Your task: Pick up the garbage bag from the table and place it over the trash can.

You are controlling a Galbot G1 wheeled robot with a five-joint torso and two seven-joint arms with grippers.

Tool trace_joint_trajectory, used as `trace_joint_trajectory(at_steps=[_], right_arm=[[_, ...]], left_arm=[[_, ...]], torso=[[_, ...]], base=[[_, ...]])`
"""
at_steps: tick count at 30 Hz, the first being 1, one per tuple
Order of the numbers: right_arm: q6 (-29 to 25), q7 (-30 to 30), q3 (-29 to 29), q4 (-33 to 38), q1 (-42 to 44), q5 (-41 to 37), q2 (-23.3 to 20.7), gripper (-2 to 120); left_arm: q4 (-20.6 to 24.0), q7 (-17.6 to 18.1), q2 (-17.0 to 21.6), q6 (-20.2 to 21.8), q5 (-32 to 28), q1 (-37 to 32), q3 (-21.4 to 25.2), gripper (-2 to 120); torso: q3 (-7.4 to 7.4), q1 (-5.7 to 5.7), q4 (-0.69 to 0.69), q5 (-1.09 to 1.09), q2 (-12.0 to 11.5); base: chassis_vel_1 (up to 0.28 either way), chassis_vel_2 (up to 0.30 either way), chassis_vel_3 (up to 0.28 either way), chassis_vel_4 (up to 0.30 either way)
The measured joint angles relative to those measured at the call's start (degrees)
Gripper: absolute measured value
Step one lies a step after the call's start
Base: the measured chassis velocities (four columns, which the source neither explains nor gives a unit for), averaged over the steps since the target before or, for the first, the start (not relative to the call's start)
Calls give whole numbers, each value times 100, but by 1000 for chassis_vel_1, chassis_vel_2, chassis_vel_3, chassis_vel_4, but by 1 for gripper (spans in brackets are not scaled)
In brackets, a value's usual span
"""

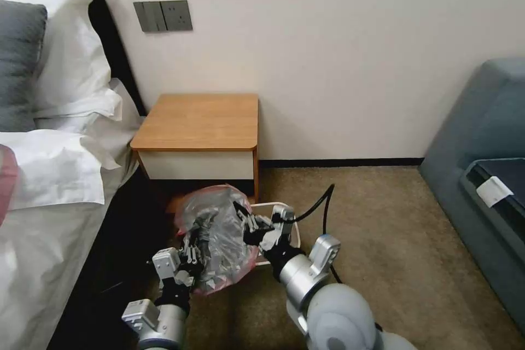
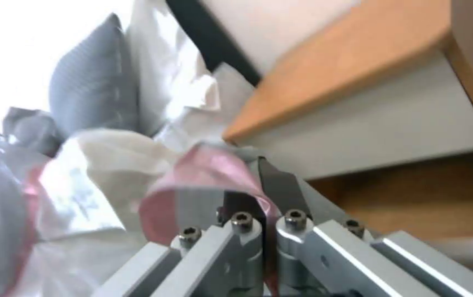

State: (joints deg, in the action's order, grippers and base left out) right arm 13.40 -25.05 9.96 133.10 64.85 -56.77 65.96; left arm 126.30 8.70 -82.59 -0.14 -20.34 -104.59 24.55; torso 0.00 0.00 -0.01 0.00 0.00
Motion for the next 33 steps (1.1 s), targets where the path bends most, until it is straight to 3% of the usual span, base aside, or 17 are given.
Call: trace_joint_trajectory(at_steps=[5,9,15,17,21,31,33], right_arm=[[189,-212,-105,-407,-618,-277,-103,0],[712,-824,46,-1015,-1432,-663,-369,0],[1255,-1489,28,-967,-1896,-1581,-755,0],[1478,-1804,-112,-783,-2074,-2326,-1087,0],[1599,-2131,-404,-556,-2194,-3069,-1357,0],[1763,-2428,-860,-390,-2200,-3820,-1693,0],[1855,-2421,-901,-478,-2248,-3910,-1753,0]], left_arm=[[-16,-272,11,-222,231,-182,-40,8],[44,-445,26,-462,247,-351,-37,8],[208,-534,6,-485,-94,-340,144,8],[292,-619,-7,-435,-377,-278,322,8],[306,-750,0,-342,-644,-211,523,8],[213,-906,-43,-303,-660,-132,611,8],[212,-1078,-39,-330,-556,-186,656,8]], torso=[[0,0,1,0,0],[0,0,2,1,0],[0,0,1,2,0],[0,0,0,1,0],[0,0,0,1,0],[0,0,0,1,0],[0,0,-1,1,0]], base=[[0,0,0,0],[0,0,0,0],[0,0,0,0],[0,0,0,0],[0,0,0,0],[0,0,0,0],[0,0,0,0]])
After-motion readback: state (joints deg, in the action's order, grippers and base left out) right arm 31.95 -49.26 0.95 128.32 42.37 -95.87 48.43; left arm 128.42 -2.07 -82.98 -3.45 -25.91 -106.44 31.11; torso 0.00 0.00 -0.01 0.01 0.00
